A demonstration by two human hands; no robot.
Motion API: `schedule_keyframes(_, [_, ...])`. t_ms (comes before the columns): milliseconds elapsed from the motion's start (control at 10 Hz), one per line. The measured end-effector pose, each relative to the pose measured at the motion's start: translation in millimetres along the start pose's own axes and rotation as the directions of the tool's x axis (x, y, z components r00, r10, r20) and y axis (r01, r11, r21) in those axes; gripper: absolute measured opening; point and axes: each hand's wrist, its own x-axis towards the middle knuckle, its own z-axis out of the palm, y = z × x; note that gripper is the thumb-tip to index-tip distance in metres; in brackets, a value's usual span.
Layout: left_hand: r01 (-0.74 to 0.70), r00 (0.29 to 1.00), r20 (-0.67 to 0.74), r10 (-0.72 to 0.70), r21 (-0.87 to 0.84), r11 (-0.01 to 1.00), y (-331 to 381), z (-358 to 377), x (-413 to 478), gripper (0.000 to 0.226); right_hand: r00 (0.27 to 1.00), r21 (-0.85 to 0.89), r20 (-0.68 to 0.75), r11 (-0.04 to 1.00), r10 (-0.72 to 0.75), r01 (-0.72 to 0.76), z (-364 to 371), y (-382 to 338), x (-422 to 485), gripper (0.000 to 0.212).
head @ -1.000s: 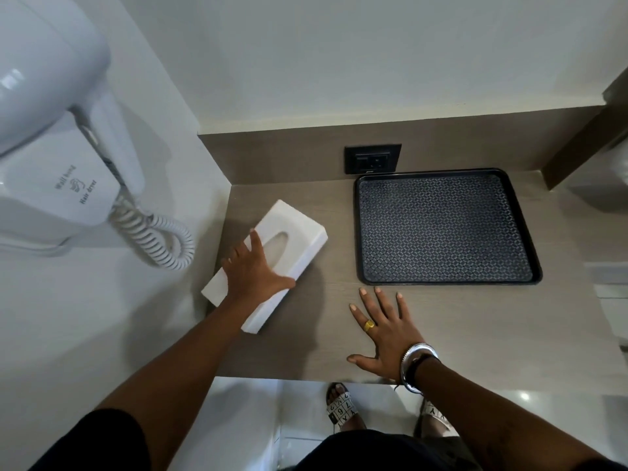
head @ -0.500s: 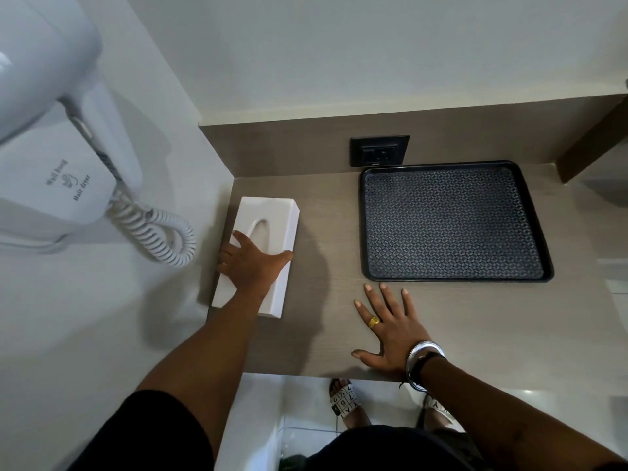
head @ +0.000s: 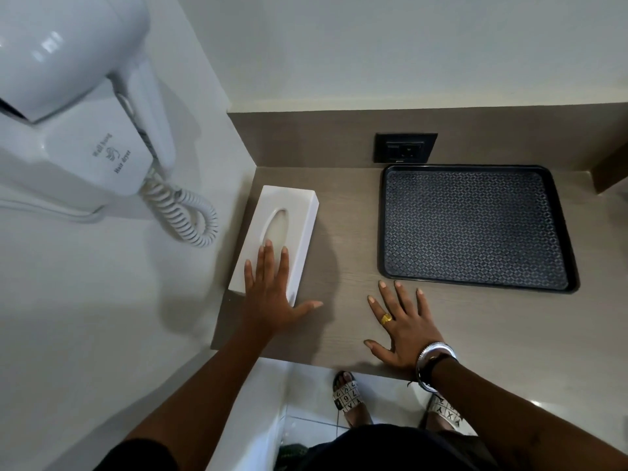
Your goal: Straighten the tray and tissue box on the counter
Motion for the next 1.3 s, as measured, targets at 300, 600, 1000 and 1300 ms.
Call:
schedule_keyframes(300, [0.156, 0.987, -0.025, -0.156, -0.002, 0.988, 1, 1, 30, 0.124, 1.0, -0.002, 0.014, 1.0, 0.009, -0.009, 0, -2, -1, 0.086])
schedule_keyframes(600, [0.214, 0.976, -0.054, -0.213, 0.008, 0.977, -10, -1, 80, 0.121, 0.999, -0.009, 0.033, 1.0, 0.006, -0.005, 2, 0, 2, 0.086])
schedule_keyframes(1000, [0.234, 0.969, -0.089, -0.231, 0.033, 0.972, -21, 0, 106, 0.115, 0.999, -0.04, 0.034, 0.999, 0.011, -0.009, 3, 1, 3, 0.086])
schedule_keyframes(1300, [0.214, 0.974, -0.081, -0.214, -0.001, 0.977, -15, -6, 100, 0.131, 1.0, 0.039, -0.003, 0.999, 0.014, -0.014, 1, -3, -6, 0.083])
